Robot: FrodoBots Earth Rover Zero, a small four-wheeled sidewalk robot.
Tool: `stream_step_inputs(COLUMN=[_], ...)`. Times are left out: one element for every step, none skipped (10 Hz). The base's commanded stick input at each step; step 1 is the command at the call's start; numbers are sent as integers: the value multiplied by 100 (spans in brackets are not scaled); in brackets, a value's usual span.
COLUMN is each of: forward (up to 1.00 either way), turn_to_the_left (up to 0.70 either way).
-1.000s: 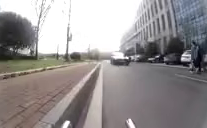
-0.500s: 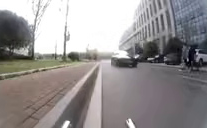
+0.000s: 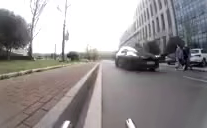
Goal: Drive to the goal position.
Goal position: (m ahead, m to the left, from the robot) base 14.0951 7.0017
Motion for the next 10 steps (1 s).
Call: stream_step_inputs(forward=[67, 67, 67, 67, 67, 67, 67, 67, 67, 67], turn_to_the_left=[-13, -13, -13, -13, -13, -13, -13, -13, -13, -13])
